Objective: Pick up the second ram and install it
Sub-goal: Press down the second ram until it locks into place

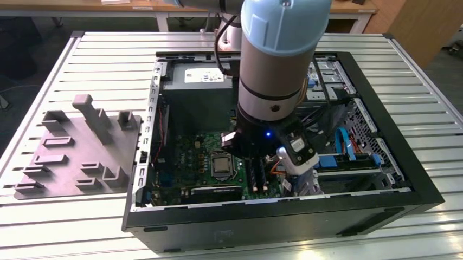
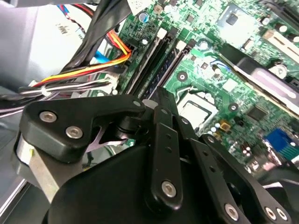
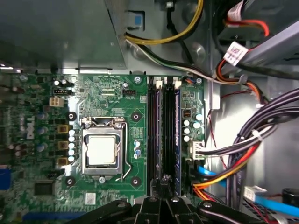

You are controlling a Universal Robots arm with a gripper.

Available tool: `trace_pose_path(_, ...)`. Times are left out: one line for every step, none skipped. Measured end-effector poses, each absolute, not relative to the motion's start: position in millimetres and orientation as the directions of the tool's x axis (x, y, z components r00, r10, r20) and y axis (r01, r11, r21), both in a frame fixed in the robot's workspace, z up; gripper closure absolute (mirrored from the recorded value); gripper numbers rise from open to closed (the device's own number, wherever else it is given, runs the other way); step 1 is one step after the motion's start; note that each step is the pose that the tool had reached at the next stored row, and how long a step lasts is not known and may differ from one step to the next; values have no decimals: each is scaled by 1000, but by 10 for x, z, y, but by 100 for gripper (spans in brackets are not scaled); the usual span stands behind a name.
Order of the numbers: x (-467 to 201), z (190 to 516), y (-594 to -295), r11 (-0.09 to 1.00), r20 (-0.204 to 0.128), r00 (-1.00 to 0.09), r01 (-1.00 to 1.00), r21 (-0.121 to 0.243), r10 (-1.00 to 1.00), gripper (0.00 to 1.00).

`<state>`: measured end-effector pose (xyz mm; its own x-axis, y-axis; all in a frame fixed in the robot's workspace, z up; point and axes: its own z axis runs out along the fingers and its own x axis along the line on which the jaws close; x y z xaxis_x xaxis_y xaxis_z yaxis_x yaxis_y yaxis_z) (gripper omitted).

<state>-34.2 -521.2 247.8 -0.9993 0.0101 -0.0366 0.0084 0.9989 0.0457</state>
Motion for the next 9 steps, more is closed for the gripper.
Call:
trace_pose_path(-342,2503,-5212,999,-37,-999,8,46,10,90)
trace_pose_path(-342,2514,-5212,999,-37,-999,8,46,10,90)
trace_pose_path(-342,2513,-5212,999,-37,-999,8,46,10,90)
trace_pose_path(-342,2513,-5212,999,-37,-999,8,46,10,90)
trace_pose_path(-342,2513,-5212,999,-37,-999,8,46,10,90)
trace_pose_path(-342,2514,-5210,999,-37,-999,8,46,10,90)
trace_pose_path(-342,2515,-5198,999,-37,-999,8,45,10,90)
trace_pose_path(-342,2513,-5179,999,-37,-999,8,45,10,90)
trace_pose_path(-342,2512,-5155,999,-37,-999,8,46,10,90)
